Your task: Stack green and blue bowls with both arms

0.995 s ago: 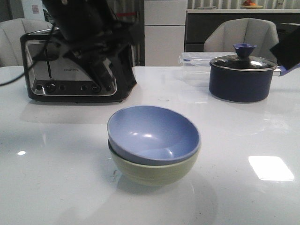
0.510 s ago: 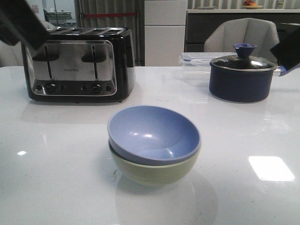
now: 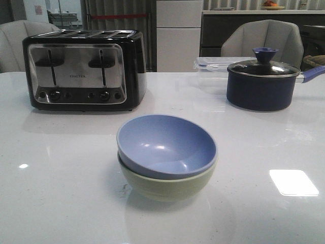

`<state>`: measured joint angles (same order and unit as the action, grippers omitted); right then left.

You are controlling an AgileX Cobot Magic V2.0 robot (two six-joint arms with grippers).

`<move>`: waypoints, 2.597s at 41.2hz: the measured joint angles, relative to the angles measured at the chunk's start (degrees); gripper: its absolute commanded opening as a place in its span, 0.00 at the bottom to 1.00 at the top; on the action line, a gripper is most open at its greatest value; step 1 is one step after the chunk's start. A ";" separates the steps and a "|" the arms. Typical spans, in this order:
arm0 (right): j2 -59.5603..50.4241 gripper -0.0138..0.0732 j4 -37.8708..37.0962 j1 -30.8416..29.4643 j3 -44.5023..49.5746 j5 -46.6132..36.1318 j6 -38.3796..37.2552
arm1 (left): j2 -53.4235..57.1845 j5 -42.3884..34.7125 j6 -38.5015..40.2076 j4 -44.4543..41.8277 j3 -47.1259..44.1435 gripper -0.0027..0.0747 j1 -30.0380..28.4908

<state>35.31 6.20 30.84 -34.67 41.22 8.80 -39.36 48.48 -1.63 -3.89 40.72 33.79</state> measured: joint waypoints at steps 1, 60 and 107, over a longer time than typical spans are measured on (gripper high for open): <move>-1.03 0.66 0.00 -0.04 1.07 0.10 -0.09 | 0.36 0.01 0.09 -0.09 -0.28 0.55 0.00; -4.63 0.22 0.00 -0.13 5.50 2.04 -0.53 | 17.05 -21.44 0.43 -0.82 -15.98 0.15 -15.99; -4.63 0.22 0.00 -0.13 5.50 2.52 -0.66 | 39.57 -48.48 0.43 6.21 -40.94 0.15 -28.22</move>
<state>30.68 6.20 30.70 -29.17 43.74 8.14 0.21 0.00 -1.20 2.33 -0.22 5.57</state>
